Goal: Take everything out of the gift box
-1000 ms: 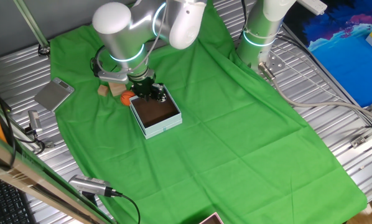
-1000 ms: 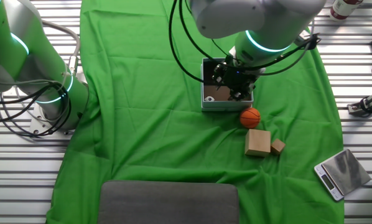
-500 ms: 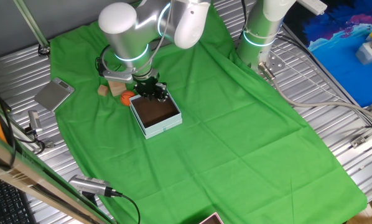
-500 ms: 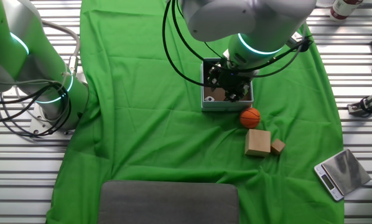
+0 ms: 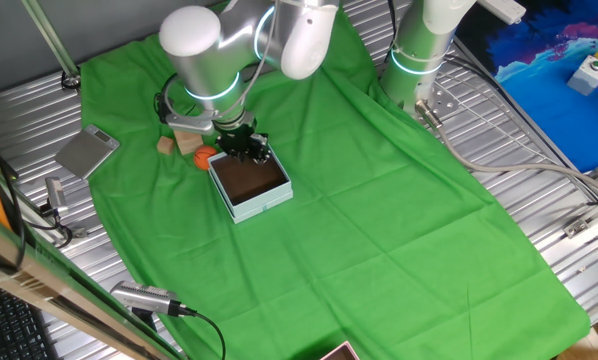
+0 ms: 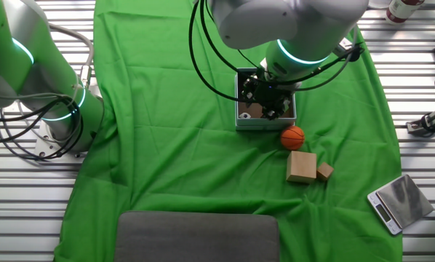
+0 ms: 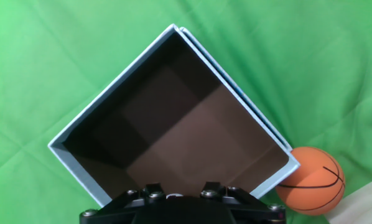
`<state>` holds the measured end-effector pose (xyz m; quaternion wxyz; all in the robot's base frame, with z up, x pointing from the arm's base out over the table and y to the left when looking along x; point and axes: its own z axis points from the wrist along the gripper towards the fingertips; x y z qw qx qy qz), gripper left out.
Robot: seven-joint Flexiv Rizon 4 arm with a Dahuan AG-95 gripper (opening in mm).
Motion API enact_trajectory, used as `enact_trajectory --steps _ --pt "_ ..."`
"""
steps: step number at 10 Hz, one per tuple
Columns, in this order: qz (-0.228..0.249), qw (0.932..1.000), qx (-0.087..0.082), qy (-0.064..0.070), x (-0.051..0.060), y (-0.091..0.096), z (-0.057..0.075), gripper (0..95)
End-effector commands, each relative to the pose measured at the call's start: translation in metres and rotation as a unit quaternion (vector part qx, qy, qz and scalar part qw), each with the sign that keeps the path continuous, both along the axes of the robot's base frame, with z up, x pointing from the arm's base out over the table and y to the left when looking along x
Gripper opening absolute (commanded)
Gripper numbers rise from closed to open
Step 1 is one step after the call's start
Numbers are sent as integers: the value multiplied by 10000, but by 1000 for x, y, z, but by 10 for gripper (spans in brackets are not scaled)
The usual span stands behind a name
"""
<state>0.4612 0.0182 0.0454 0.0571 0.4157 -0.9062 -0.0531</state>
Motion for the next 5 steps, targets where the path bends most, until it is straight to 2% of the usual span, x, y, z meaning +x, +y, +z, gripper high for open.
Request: enact_trajectory --steps 1,5 --pt "-25 10000 -3 9 -1 0 0 380" --pt "-66 10000 -25 -11 -1 0 0 380"
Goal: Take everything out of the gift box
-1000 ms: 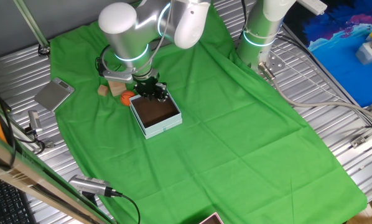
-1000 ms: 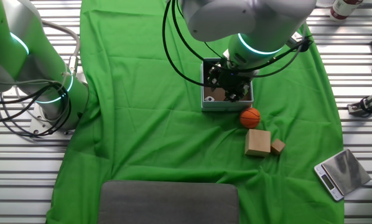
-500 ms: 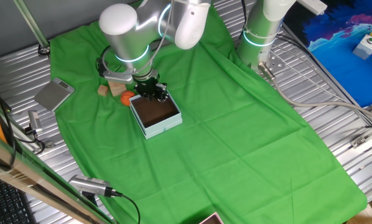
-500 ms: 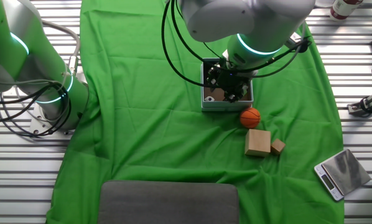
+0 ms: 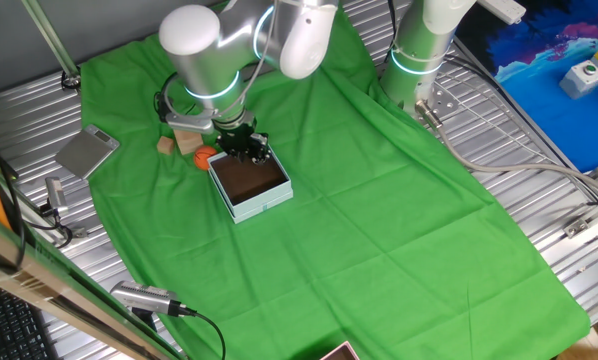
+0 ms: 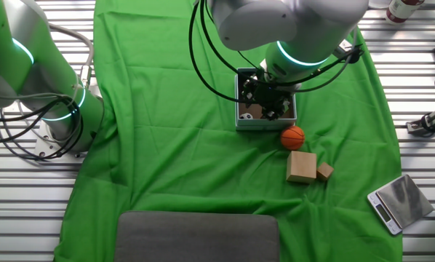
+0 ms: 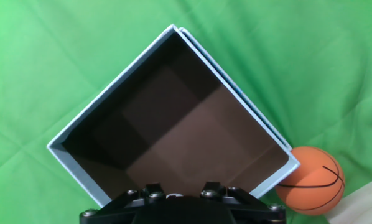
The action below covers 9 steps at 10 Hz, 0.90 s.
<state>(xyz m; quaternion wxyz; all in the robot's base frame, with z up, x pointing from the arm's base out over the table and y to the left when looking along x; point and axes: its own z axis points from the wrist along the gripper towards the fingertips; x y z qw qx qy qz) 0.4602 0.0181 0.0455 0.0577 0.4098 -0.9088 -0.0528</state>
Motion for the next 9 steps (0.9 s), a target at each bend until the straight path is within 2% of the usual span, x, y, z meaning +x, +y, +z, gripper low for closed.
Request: enact_trajectory --steps 1,3,5,9 --pt "-12 10000 -22 -70 0 0 0 380" --pt "33 9999 29 -139 1 -1 -3 380" --pt "35 9999 -30 -162 1 -1 -3 380" --pt "6 9999 -93 -136 0 0 -3 380"
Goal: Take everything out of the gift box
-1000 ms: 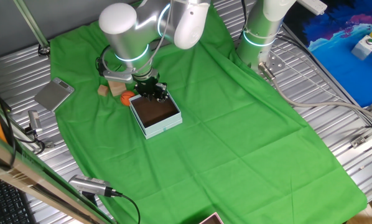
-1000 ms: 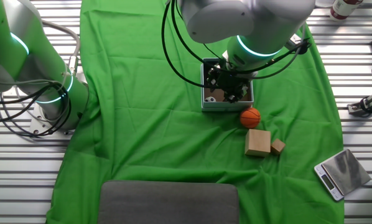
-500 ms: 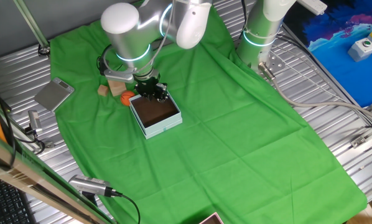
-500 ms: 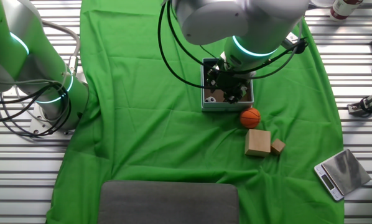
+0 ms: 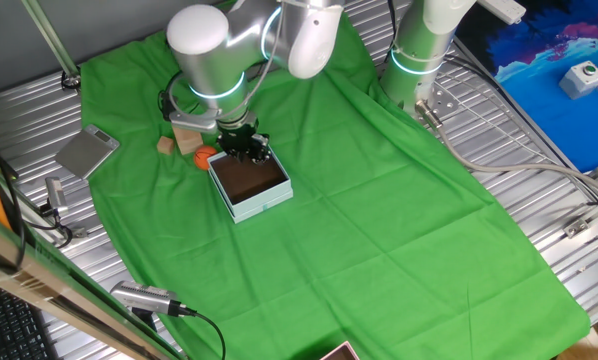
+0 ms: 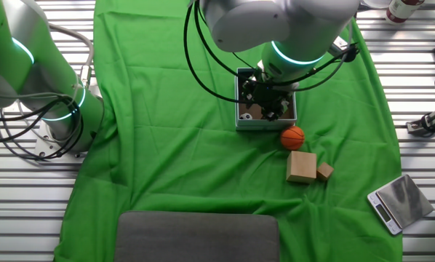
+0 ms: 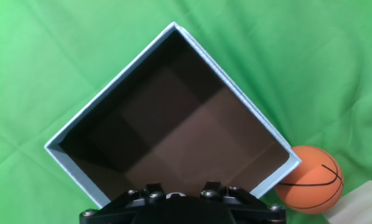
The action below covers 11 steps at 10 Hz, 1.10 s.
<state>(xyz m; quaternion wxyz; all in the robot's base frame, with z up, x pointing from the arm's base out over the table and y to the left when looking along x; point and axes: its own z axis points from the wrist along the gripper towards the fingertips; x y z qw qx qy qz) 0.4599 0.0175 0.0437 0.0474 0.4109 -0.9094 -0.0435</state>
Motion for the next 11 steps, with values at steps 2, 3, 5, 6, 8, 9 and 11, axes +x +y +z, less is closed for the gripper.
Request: enact_trajectory --steps 2,3,5,6,8,9,11 --pt "36 10000 -65 -11 1 1 -1 380" --pt "55 10000 -69 0 1 1 -1 380" --pt "165 9998 -72 12 1 1 -2 380" --pt "248 9997 -39 10 1 1 -2 380" --pt "372 9993 -66 13 1 2 -2 380" --pt "364 9993 -78 17 1 3 -2 380" --pt "481 9988 -75 47 1 3 -2 380"
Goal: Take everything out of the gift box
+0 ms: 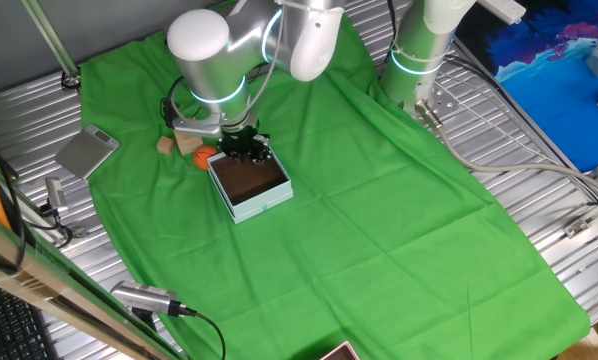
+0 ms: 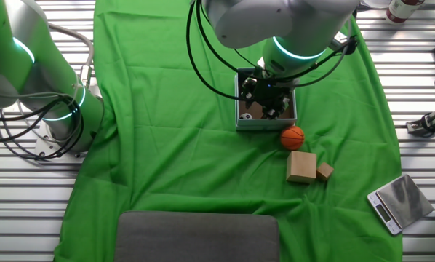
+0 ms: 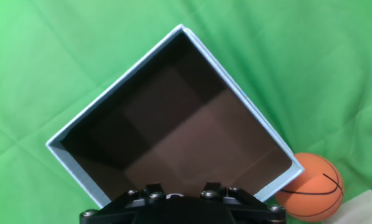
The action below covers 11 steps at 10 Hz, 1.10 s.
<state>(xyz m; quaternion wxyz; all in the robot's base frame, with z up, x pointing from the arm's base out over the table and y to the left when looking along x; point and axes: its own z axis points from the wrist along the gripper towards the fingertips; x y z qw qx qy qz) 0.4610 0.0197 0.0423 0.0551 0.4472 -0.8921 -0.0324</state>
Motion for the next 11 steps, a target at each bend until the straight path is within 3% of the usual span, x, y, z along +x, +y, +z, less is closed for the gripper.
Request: enact_trajectory --steps 1,5,7,9,11 --pt "74 10000 -8 39 0 1 -1 380" --pt "24 10000 -6 -16 0 1 -1 380" --pt "-265 9996 -68 -38 0 1 -1 380" --pt "-226 9997 -113 9 0 1 -1 380" --pt "-151 9999 -47 63 0 1 -1 380"
